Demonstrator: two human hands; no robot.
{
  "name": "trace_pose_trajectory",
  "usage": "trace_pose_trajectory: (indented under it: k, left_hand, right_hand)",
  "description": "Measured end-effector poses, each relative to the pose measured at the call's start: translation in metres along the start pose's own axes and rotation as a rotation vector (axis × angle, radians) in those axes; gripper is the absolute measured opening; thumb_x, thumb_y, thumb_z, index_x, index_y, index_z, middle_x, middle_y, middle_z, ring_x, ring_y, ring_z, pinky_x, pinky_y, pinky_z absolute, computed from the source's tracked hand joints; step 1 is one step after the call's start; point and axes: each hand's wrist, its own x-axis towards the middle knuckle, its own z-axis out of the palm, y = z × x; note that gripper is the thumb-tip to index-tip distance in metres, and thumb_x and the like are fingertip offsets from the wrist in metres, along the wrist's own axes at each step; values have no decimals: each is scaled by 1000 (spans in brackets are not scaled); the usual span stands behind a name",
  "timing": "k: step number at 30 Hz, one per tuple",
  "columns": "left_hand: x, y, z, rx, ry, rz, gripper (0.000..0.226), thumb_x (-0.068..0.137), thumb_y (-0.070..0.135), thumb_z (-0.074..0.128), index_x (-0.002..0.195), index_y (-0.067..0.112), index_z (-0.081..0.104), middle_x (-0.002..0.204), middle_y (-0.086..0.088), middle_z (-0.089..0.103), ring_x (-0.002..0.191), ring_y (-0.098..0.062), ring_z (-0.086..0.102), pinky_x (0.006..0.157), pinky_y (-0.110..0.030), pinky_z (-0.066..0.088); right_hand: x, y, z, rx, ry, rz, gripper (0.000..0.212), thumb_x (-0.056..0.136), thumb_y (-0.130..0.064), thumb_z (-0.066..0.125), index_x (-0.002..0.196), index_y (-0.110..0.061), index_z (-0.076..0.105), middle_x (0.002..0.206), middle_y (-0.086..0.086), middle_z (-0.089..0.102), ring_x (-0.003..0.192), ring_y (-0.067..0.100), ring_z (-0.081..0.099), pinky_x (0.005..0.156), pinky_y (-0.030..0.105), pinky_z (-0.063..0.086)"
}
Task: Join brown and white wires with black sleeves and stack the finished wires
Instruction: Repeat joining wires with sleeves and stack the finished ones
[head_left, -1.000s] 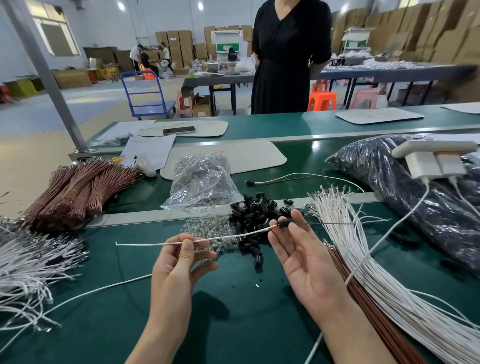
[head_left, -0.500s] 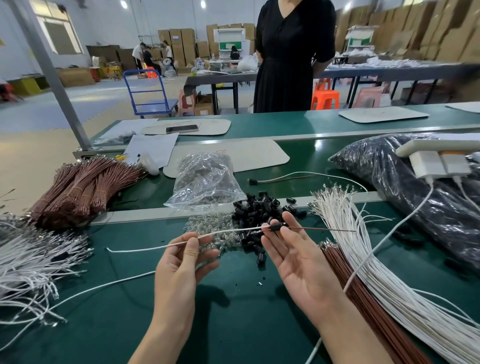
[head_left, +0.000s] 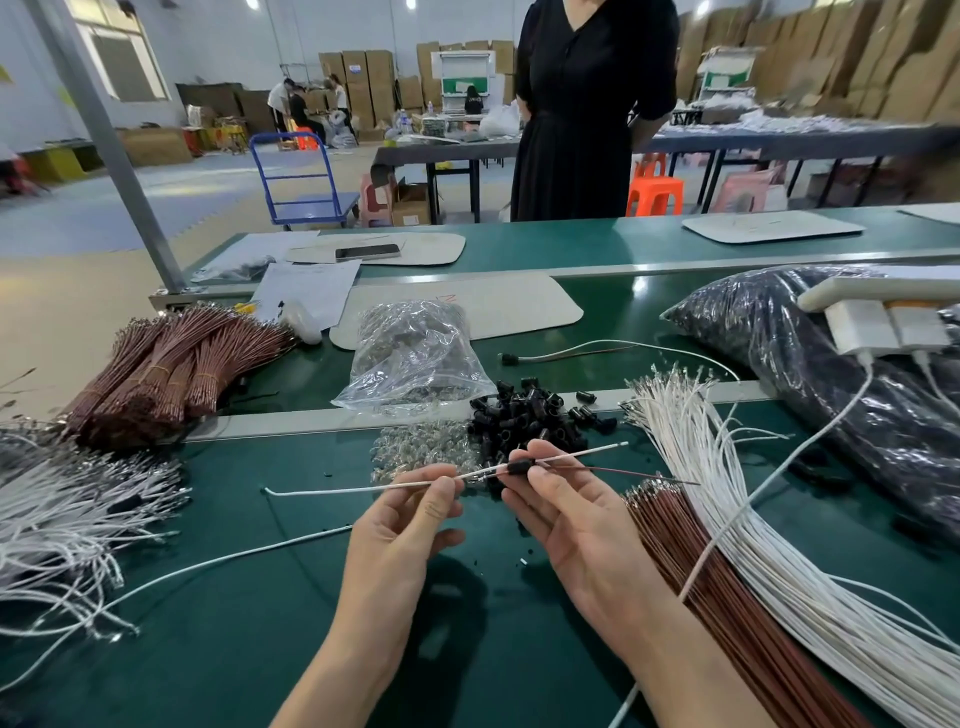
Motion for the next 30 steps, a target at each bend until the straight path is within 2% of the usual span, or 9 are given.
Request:
trace_pose_trajectory:
  k: [4,9,13,17,21,24,27,30]
  left_hand:
    - [2,2,-2,-38,61,7,40,76,45,71,109,23,72,95,-3,77,82,-11,70,73,-28,55]
    - [11,7,-17,-237,237,-64,18,88,38,65,90,21,67,79,3,73,64,-5,64,70,-29,50]
    - [3,3,-6,-153,130,-15,13,82,40,71,82,28,73,76,6,66,65,-6,57,63,-23,50]
    - [-4,1,6,-16,31,3,29,73,52,74,90,29,78,82,6,69,74,-7,60,68,-24,52]
    - [7,10,-12,-236,164,-76,15,79,40,71,79,25,75,74,5,66,64,-7,59,70,-29,46]
    - [12,12,-20,-293,164,-85,10,82,33,69,75,26,74,77,5,69,64,-4,62,73,-29,46]
    - [6,9,-10,-198,84,-58,7,76,37,74,77,31,78,84,4,74,71,-4,66,74,-29,47]
    - [-1,2,-2,-15,-41,-37,25,70,49,77,89,33,77,91,5,74,83,-6,66,77,-28,49]
  right_hand:
    - [0,-2,-1,7,11,-7,24,79,-5,66,98,-12,78,112,17,74,100,28,73,83,32,61]
    - [-1,-7,-5,11,-19,-18,26,82,-5,65,103,-12,79,112,16,74,103,26,72,87,31,60]
    - [-4,0,2,-71,-37,-13,29,78,-7,68,104,-13,79,113,17,73,102,25,72,85,29,59]
    - [-6,4,8,-125,-44,-24,27,77,-8,68,101,-12,80,110,18,74,99,25,73,83,26,59]
    - [-5,-7,0,-94,-13,-59,27,79,-7,67,103,-11,79,112,17,74,103,25,72,86,27,59]
    - [-6,-10,-2,-96,-25,-54,28,79,-7,68,105,-13,79,113,16,74,104,25,72,87,28,58]
    - [-6,-5,2,-118,-33,-52,30,78,-8,68,105,-15,79,111,16,74,102,25,72,85,26,58]
    - [-7,-2,4,-161,-55,-65,32,78,-10,69,108,-17,78,113,16,74,102,24,72,84,25,57]
